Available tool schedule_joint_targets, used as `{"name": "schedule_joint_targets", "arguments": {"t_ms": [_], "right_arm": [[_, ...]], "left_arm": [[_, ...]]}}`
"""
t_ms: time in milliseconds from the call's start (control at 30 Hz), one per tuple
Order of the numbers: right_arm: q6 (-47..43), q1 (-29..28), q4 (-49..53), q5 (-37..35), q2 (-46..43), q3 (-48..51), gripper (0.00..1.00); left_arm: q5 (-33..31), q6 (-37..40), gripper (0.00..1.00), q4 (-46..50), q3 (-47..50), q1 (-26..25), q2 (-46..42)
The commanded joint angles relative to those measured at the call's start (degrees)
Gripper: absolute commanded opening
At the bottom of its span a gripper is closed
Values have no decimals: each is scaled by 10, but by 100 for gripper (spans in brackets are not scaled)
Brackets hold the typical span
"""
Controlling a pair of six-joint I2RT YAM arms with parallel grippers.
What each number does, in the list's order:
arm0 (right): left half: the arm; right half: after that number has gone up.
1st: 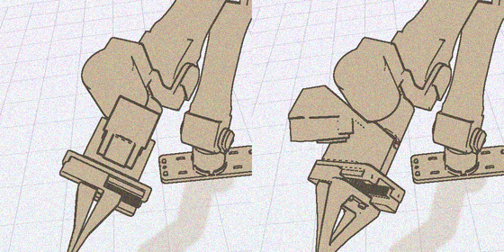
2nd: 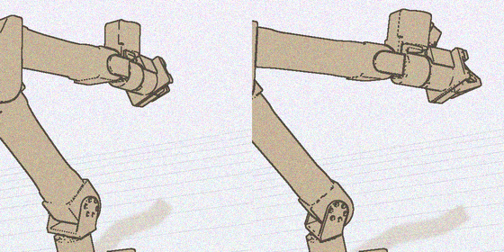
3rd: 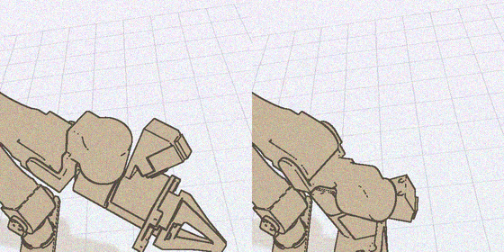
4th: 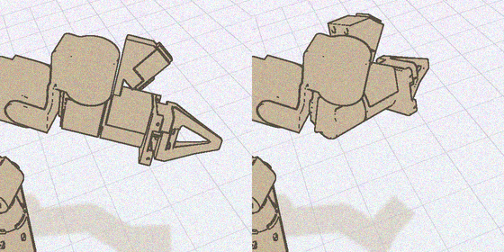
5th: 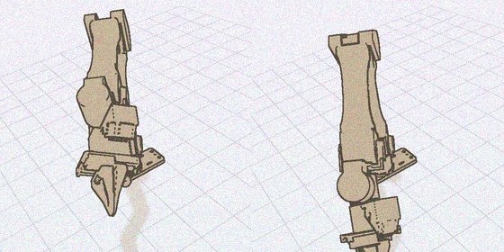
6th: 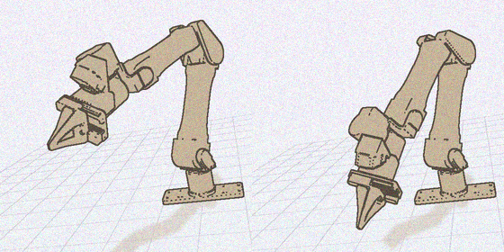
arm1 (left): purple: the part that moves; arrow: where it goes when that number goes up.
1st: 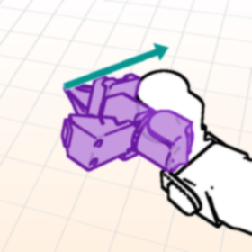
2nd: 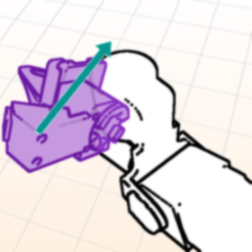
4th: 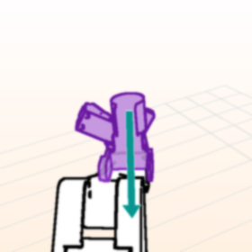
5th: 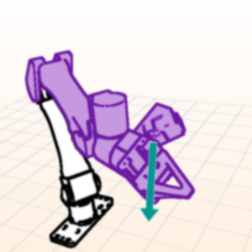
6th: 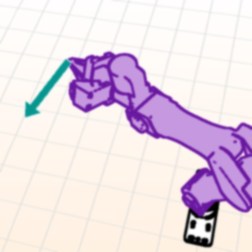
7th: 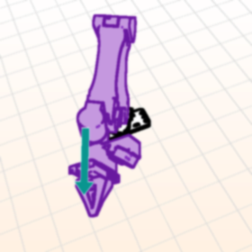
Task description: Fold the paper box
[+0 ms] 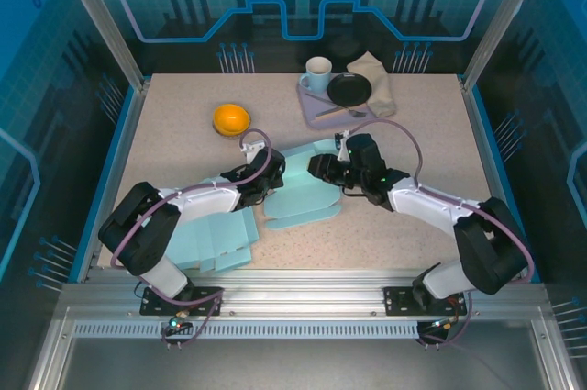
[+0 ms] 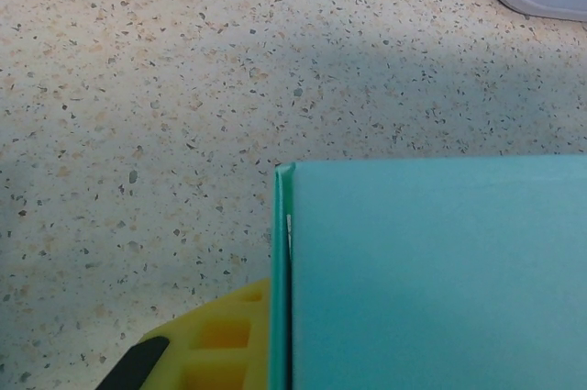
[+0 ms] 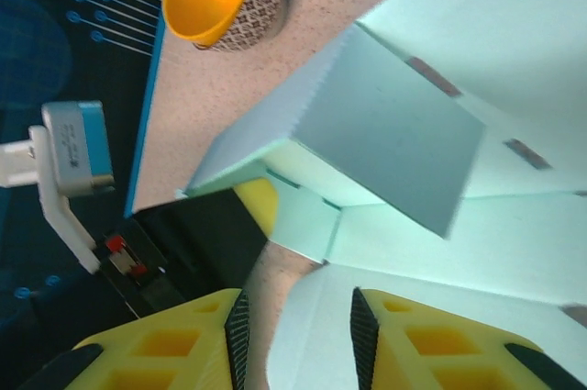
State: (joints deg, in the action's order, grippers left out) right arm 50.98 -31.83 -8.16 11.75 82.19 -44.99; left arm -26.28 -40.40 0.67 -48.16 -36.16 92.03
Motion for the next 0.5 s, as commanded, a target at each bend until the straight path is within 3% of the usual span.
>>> {"name": "schedule_joint_targets", "arguments": {"t_ms": [0,233,467], "right_arm": [[-67,17,113,-35,-24,0,38],[-119,52,150,-55,-76,14,37],[-123,61,135,-55,-19,-8,37]], "left_arm": [[-6,-9,8,9,-8,0,7],[-11,-8,8,17,-7,3,11],[-5,-6,8,13,-12,3,12]]}}
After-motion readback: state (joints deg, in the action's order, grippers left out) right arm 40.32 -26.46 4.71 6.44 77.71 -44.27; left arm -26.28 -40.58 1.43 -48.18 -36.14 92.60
